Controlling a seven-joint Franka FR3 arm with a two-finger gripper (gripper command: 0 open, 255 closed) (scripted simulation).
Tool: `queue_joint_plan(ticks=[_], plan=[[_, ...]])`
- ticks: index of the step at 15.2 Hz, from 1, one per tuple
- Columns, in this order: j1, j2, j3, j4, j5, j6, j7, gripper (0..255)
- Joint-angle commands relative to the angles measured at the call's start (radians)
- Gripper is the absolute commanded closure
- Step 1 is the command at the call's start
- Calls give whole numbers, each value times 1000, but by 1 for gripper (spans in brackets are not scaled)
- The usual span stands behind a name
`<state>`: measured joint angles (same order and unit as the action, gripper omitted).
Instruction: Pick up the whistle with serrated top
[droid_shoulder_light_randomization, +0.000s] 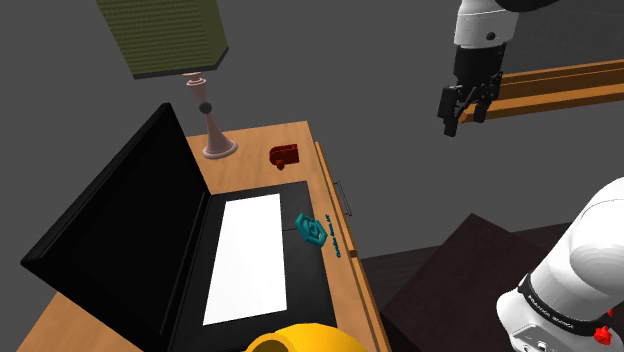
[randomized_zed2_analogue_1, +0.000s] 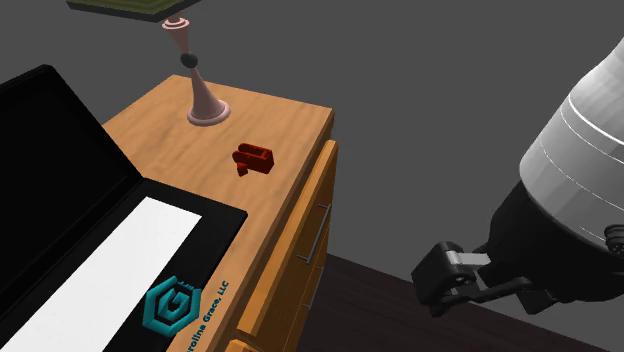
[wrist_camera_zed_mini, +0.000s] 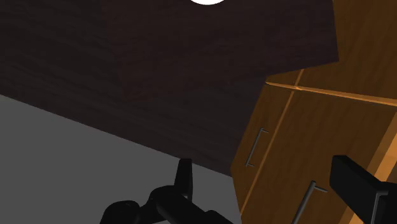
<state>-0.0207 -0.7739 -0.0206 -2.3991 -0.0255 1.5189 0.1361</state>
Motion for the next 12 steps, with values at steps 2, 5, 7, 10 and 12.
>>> queue_joint_plan(ticks=[2, 5, 7, 10, 12], plan=[[9, 36, -2, 12, -1, 27, -19, 0], [36, 145, -7, 56, -2, 102, -74, 0], [54, 218, -9, 90, -2, 146, -111, 0], [78, 326, -8, 150, 2, 203, -165, 0], [94, 397, -5, 195, 5, 236, -201, 0]])
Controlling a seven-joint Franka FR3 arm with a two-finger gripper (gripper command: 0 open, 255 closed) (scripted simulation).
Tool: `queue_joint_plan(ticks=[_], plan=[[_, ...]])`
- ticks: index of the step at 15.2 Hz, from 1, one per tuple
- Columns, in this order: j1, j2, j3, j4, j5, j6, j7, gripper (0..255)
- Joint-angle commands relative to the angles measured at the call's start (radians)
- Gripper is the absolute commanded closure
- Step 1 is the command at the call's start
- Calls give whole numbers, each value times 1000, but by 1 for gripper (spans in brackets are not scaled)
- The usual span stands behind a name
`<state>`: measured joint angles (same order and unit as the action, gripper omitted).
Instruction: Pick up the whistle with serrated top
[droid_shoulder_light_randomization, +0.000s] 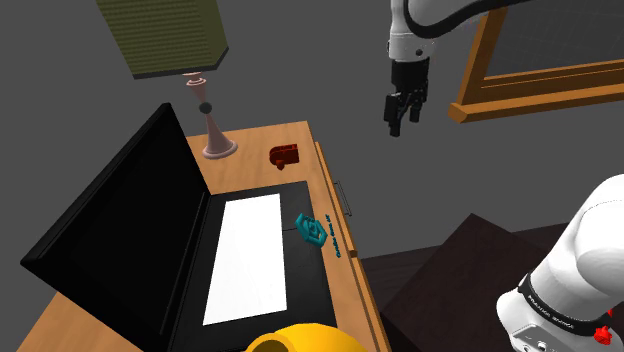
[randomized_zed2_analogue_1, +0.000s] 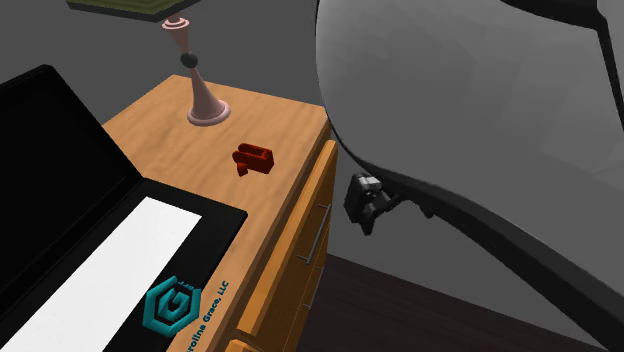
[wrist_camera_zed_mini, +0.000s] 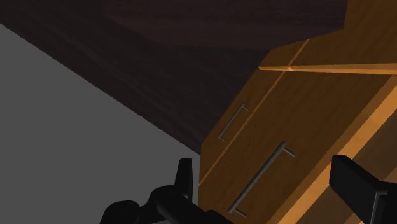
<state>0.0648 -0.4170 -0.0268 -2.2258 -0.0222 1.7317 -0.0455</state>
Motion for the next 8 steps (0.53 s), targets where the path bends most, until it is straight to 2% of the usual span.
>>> queue_joint_plan(ticks=[1, 8], plan=[[16, 76, 3, 46, 3, 37, -37, 0], [63, 315, 27, 236, 15, 108, -154, 0]])
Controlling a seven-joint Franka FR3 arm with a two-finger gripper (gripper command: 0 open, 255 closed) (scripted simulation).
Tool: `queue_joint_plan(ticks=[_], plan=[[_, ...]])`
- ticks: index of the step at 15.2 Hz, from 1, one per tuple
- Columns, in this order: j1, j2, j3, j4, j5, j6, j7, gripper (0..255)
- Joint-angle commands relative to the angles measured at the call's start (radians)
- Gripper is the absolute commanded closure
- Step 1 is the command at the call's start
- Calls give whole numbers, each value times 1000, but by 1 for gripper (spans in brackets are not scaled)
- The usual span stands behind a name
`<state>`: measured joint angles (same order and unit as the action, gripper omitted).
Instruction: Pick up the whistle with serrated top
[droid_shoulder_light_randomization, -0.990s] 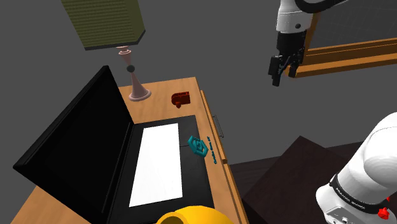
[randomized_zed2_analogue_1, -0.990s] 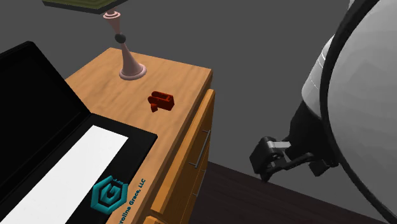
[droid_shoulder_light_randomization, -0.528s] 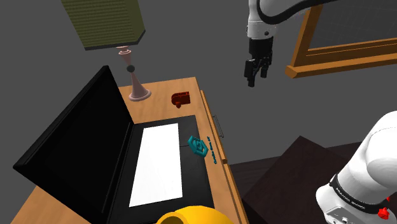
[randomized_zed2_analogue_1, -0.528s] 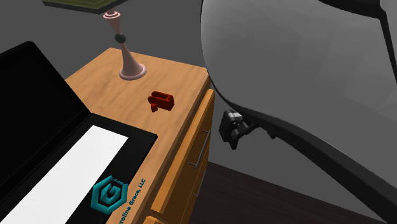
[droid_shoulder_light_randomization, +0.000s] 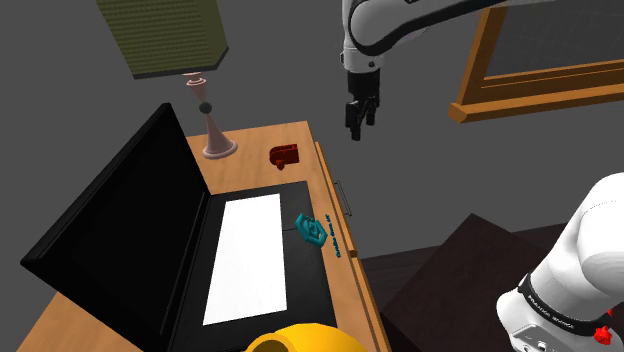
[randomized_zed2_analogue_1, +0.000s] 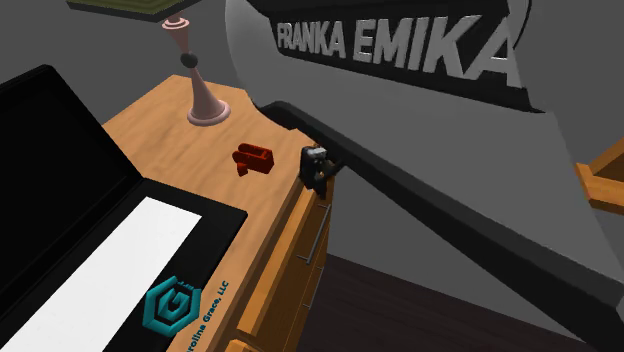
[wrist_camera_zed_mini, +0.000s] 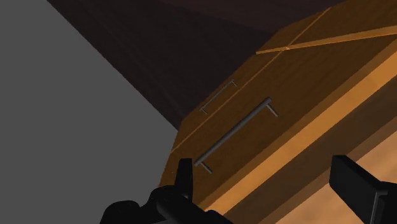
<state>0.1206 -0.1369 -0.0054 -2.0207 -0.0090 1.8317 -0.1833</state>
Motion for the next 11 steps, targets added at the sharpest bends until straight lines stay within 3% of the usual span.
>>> queue_joint_plan(ticks=[1, 11], plan=[[13, 69, 10, 61, 2, 14, -32, 0], [74, 398, 72, 415, -9, 22, -170, 0]])
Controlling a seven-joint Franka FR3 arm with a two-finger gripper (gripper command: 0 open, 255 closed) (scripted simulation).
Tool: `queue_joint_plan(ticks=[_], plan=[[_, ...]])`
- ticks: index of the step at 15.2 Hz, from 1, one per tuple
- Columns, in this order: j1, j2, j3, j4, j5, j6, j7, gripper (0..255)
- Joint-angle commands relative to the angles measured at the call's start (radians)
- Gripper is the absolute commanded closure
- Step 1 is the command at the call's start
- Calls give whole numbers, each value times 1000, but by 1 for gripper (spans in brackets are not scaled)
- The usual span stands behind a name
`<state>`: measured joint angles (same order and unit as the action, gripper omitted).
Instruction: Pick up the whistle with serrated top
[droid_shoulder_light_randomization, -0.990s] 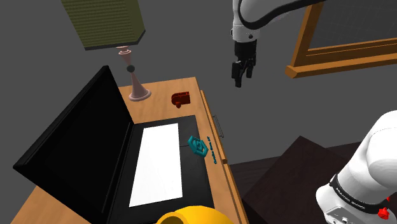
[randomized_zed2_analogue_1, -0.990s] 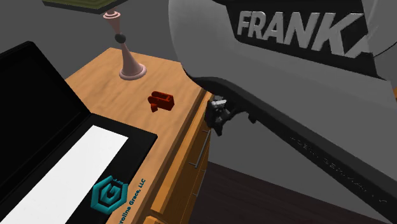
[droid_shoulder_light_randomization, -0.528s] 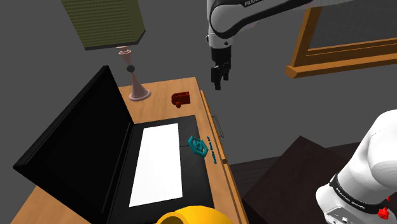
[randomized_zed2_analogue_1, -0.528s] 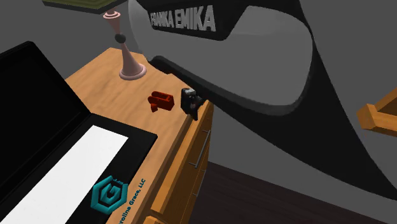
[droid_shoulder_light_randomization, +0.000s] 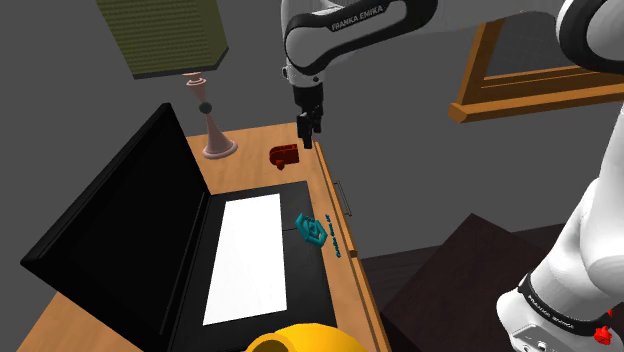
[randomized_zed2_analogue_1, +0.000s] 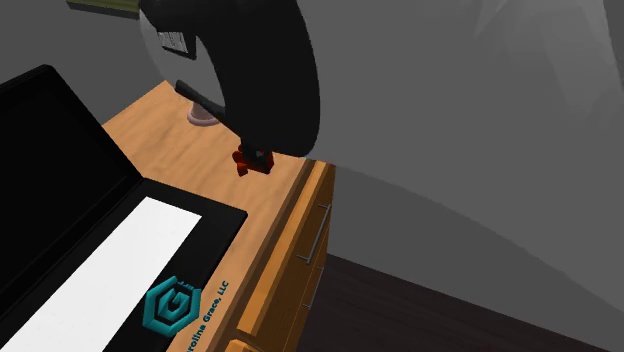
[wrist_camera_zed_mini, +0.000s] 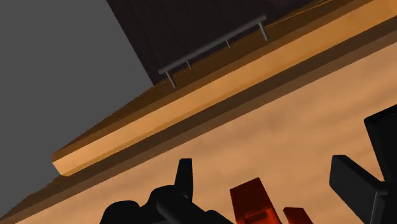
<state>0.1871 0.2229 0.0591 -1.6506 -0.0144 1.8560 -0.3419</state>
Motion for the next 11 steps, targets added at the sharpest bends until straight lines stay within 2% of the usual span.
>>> queue_joint_plan(ticks=[1, 6, 11], plan=[[15, 72, 15, 86, -7, -7, -24, 0], [57, 244, 47, 309, -30, -46, -83, 0], [55, 249, 46, 250, -31, 19, -82, 0]])
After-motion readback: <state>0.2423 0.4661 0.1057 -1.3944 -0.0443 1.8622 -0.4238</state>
